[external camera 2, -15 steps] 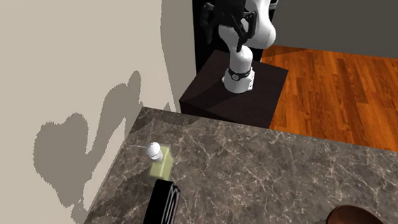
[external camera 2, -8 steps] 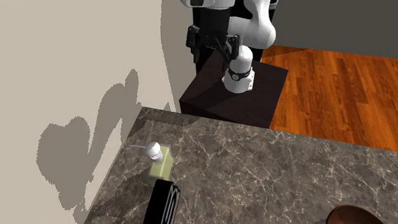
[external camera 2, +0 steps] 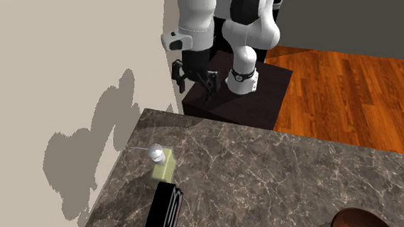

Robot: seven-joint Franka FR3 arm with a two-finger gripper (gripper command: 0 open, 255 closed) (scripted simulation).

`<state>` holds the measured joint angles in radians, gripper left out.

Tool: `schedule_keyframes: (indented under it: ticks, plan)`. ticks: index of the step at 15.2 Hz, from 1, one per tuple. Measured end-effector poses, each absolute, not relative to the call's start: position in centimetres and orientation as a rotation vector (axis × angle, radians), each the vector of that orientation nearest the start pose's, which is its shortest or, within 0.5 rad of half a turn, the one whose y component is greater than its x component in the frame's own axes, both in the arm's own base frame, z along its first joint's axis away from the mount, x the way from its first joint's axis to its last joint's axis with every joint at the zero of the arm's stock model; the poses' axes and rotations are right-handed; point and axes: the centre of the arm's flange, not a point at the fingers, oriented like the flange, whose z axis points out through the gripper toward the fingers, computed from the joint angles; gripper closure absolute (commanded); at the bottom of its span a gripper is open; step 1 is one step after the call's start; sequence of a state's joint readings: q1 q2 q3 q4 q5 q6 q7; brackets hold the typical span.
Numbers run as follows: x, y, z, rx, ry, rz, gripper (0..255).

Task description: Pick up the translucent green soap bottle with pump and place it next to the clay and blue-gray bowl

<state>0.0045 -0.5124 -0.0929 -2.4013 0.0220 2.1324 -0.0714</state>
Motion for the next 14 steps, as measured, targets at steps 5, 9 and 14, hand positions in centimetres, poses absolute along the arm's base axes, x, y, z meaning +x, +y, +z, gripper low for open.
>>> schedule_keyframes:
  ticks: [5,9,14]
  plan:
    - [45.7,-6.2,47.8,-3.059,0.021,-0.378,0]
    - [48.7,-7.9,43.7,-3.050,0.012,-0.377,0]
    - [52.6,-10.0,38.9,-3.040,0.003,-0.376,0]
